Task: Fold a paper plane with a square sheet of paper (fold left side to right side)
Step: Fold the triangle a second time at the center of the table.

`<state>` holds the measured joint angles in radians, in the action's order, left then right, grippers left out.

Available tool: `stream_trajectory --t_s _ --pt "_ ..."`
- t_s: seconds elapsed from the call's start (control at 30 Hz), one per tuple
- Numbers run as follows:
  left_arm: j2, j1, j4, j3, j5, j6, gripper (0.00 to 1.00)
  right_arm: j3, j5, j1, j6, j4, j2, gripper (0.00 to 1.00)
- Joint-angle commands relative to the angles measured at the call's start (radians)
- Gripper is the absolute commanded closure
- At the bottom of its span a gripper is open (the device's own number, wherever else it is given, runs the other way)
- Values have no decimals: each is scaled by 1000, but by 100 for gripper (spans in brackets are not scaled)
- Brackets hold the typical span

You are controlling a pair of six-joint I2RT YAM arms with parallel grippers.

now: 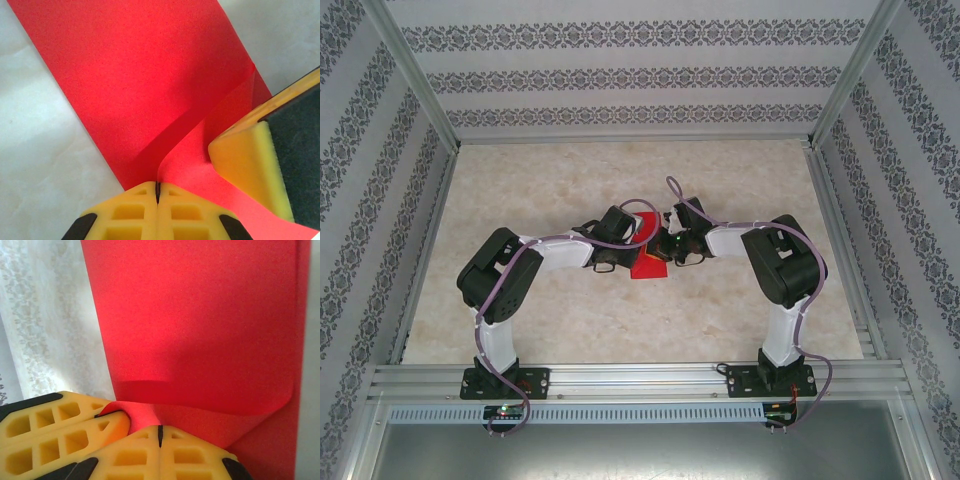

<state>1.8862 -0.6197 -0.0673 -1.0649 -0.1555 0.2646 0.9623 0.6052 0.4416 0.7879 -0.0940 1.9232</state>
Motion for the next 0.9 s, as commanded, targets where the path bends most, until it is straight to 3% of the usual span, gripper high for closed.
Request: stream_trajectory --t_s 0.0,0.2,0.37,0.47,0.6,0.77,0.87 --pt "15 11 -40 -24 -4 -16 100 15 -45 8 -41 50 10 100" --pt "-19 11 -44 -23 -2 -7 93 7 -66 8 -52 70 16 100" --pt "-99 12 -81 -28 26 5 70 -3 -71 6 -50 68 22 100" --pt "-169 14 -83 -4 31 6 64 -1 -70 6 -49 67 23 100" --pt "-243 14 -98 23 -46 14 69 4 -65 6 -50 68 23 100" --pt "-234 10 3 78 -331 121 75 8 -65 6 -52 70 20 100" --pt "-200 11 67 107 -399 184 77 8 -64 5 -54 73 20 100"
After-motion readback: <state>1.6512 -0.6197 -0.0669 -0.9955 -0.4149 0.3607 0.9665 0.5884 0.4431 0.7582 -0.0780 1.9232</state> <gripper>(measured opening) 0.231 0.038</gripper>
